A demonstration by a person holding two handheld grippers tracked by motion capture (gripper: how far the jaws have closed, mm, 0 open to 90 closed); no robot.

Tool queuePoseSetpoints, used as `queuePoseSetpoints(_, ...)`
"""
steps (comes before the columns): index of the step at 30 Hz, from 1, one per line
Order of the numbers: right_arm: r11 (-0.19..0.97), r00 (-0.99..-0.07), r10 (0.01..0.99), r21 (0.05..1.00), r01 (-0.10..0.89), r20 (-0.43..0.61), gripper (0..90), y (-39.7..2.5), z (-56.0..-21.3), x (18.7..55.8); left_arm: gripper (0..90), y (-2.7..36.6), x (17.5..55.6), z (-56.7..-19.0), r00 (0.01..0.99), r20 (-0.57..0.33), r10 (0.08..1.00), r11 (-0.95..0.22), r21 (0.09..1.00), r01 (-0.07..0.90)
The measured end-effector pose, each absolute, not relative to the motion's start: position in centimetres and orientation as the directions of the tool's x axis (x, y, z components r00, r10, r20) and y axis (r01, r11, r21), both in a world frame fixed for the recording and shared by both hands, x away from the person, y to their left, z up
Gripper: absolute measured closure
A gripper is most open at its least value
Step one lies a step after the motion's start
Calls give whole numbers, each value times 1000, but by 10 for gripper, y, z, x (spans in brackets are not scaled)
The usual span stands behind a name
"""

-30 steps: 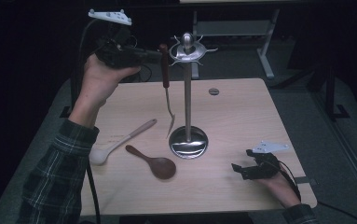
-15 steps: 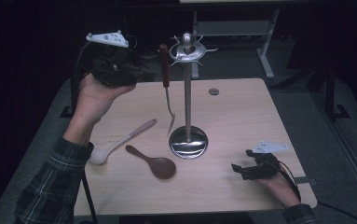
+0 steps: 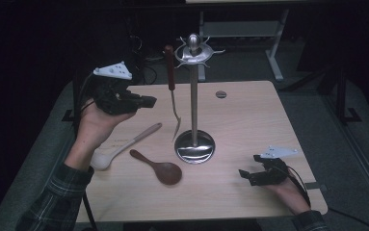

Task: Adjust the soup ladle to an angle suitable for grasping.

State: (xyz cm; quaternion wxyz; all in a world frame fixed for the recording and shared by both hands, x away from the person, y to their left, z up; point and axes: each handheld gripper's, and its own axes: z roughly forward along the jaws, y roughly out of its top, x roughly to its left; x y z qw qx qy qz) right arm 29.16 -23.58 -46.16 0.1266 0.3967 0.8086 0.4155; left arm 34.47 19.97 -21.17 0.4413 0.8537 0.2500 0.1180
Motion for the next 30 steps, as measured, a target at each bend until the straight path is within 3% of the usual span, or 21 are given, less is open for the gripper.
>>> queuePoseSetpoints(12,344,-656,745,775,530,118,137,-234,-462,291,900,213,342,-277,817,-36,575,-504,771,388)
queuePoseSetpoints(30,341,-651,751,780,525,110,137,-235,-463,292,900,230,373,-362,760,-23,649,-536,696,479)
